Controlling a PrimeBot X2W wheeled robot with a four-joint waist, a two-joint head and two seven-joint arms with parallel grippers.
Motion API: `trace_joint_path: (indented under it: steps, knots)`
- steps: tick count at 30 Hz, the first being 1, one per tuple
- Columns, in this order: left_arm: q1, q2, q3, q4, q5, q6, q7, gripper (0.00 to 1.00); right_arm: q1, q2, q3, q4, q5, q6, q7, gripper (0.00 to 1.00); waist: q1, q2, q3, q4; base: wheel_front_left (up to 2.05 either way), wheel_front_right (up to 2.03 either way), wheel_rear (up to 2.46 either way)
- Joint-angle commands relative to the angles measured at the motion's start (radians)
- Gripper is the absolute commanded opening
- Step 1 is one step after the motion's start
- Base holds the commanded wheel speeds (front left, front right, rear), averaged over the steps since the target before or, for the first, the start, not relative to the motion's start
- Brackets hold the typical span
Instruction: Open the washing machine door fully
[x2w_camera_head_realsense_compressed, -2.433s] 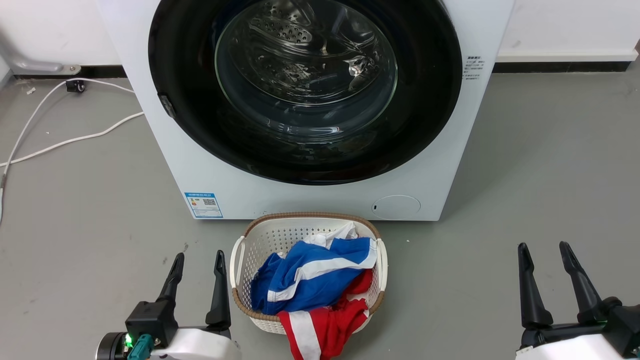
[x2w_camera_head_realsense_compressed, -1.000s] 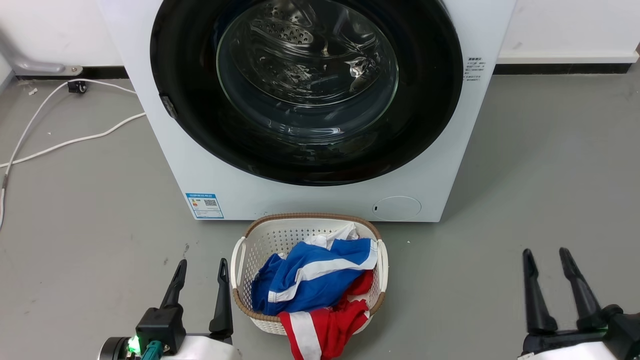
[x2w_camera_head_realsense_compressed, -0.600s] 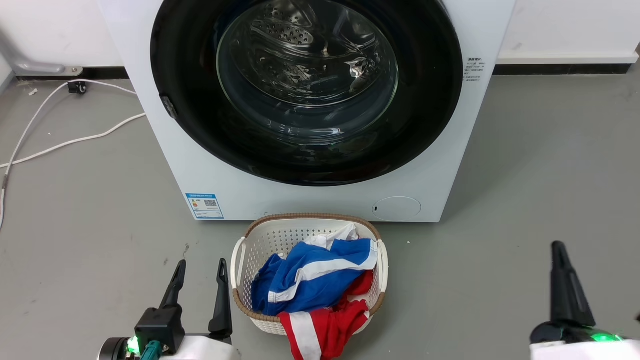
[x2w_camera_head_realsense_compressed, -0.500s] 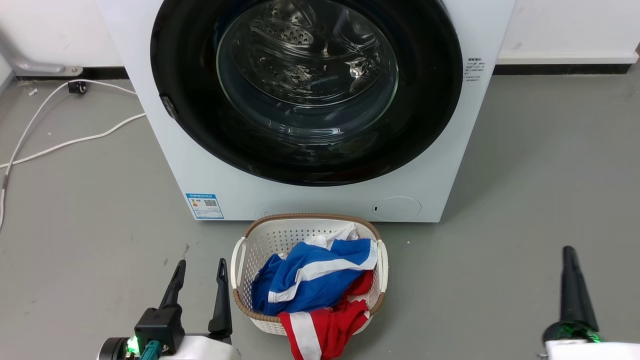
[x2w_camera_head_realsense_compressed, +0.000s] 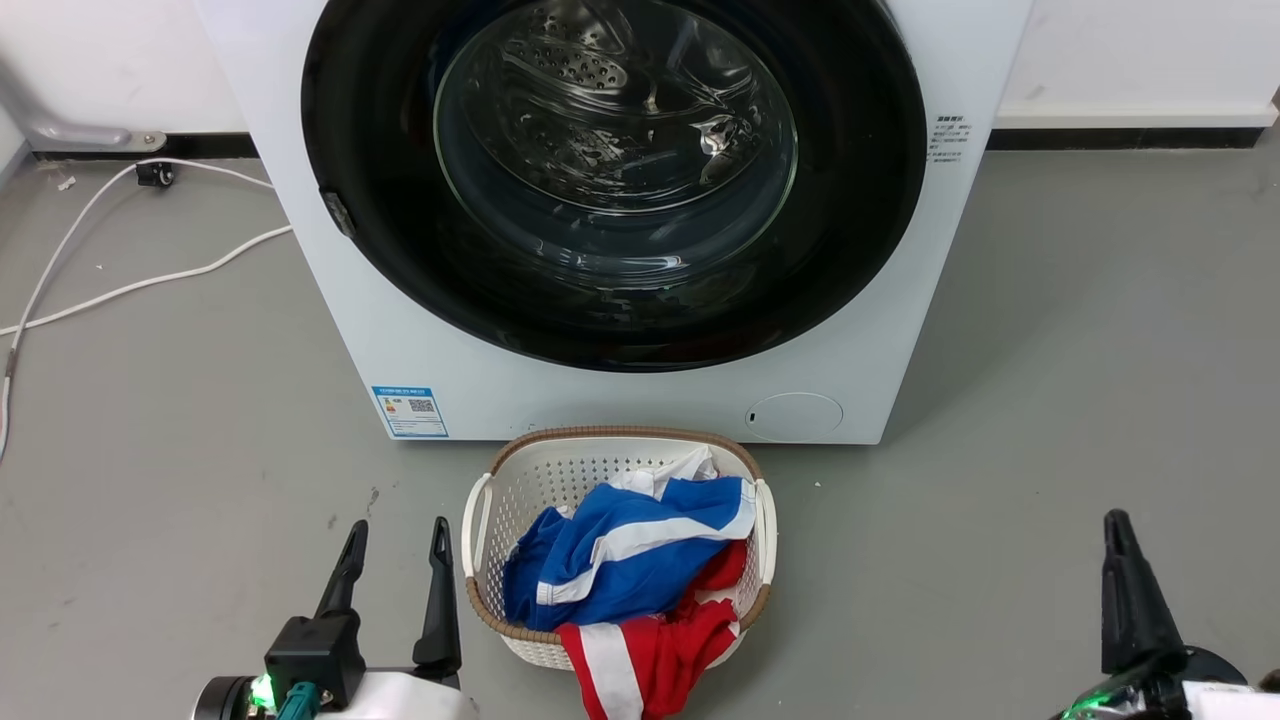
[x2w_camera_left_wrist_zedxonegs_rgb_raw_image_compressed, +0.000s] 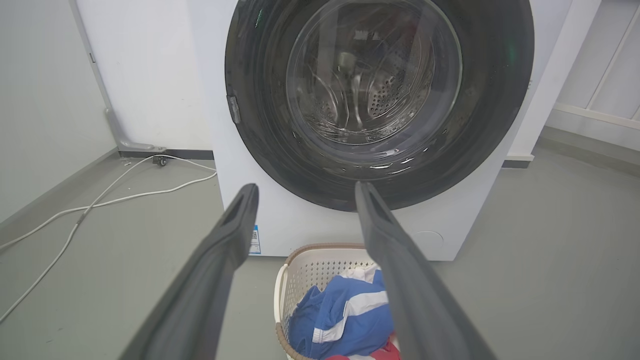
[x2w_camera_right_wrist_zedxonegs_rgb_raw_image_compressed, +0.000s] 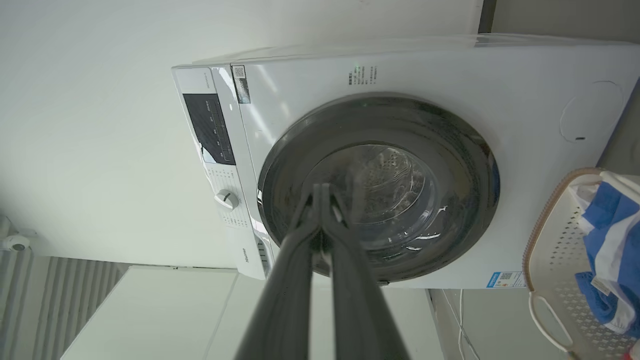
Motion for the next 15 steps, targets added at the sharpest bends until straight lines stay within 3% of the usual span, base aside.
trace_joint_path:
  steps: [1, 7, 15]
  knots:
    - [0.007, 0.0, 0.001, -0.003, 0.0, 0.0, -0.003, 1.0, 0.013, -0.002, -0.006, -0.002, 0.019, 0.0, 0.026, 0.0, 0.0, 0.0, 0.001, 0.0, 0.0, 0.0, 0.0]
    - [0.007, 0.0, 0.001, -0.006, 0.007, 0.005, -0.003, 1.0, 0.027, 0.0, -0.064, 0.013, 0.061, 0.0, 0.154, 0.0, 0.0, 0.0, 0.004, 0.004, 0.0, 0.0, 0.0]
    - [0.011, 0.0, 0.002, -0.011, 0.015, 0.009, -0.003, 1.0, 0.008, 0.004, -0.091, 0.031, 0.014, 0.0, 0.166, 0.0, 0.0, 0.0, 0.007, 0.01, 0.0, 0.0, 0.0]
